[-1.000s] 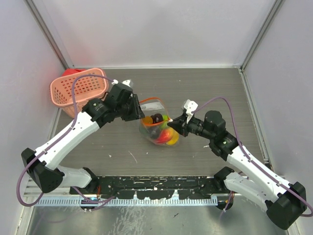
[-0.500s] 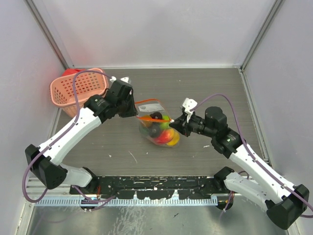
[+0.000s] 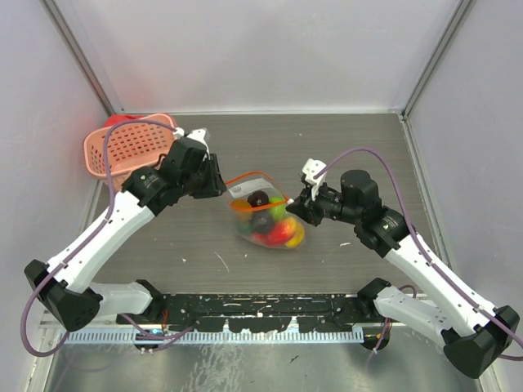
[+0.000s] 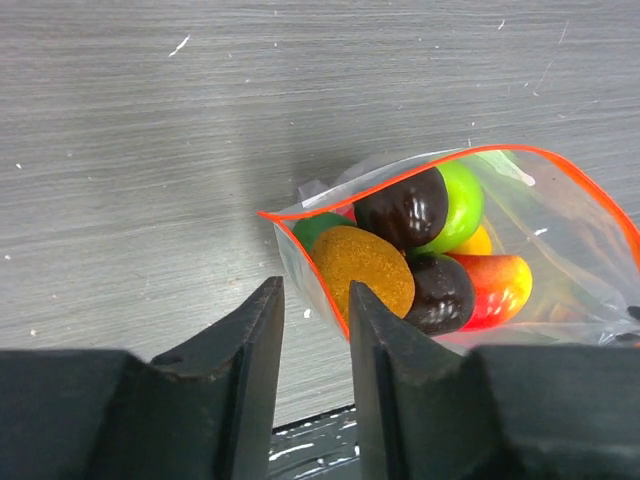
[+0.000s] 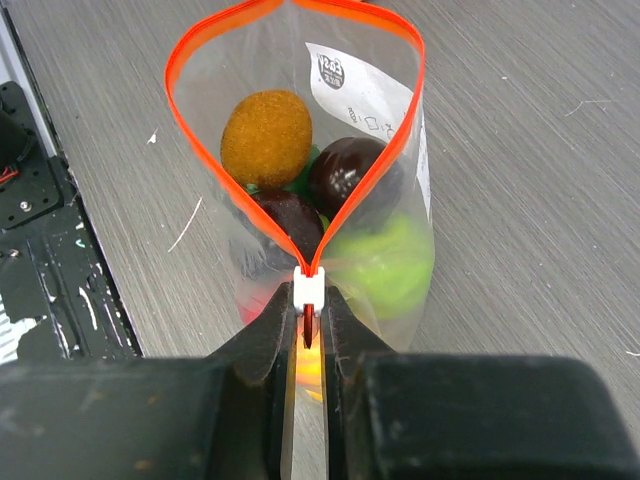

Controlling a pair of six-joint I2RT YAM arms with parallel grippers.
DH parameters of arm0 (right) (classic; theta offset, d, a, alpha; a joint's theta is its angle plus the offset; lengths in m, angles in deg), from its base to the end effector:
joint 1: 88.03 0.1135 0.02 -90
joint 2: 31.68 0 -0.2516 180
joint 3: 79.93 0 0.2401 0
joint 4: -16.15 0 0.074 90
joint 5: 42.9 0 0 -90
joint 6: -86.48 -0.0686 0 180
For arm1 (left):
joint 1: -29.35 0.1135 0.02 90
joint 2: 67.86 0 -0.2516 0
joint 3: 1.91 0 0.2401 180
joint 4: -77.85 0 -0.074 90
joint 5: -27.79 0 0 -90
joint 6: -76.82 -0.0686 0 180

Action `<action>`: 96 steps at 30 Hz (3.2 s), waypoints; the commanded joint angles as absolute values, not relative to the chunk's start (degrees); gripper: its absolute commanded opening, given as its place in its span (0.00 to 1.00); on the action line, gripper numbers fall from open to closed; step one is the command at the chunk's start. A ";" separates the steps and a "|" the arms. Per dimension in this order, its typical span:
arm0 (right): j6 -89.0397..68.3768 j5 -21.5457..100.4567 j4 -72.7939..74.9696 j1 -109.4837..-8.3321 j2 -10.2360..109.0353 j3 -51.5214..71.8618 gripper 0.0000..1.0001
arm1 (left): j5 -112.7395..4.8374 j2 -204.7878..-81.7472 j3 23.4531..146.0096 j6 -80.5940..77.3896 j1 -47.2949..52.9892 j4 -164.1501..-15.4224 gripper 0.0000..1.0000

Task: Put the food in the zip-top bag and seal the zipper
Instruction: Adjust the zipper food storage bag at the center of the board.

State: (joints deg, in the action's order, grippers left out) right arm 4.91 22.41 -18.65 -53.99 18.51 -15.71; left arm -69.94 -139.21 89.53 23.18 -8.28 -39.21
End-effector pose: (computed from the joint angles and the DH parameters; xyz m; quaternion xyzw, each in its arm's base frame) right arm 0.1657 0.1465 0.3166 -0.4044 0.7054 0.2946 0.5021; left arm 0.2188 -0.1570 0.3378 -0.0168 0.9147 -0.1908 0.3559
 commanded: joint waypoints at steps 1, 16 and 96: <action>4.92 22.95 -16.39 -54.02 18.12 -14.72 0.01 | -68.99 -136.49 89.77 16.30 -8.01 -43.63 0.38; 5.19 23.83 -16.66 -54.02 17.83 -14.59 0.01 | -35.30 -136.88 88.80 -3.65 -8.59 -57.39 0.72; 2.20 14.79 7.08 -54.12 14.24 -28.77 0.30 | -34.98 -141.60 87.80 -21.97 -21.21 -58.74 0.02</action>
State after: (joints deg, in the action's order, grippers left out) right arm 2.61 16.99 3.42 -54.01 14.54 -29.61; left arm -34.66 -144.92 87.87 -20.71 -20.85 -56.13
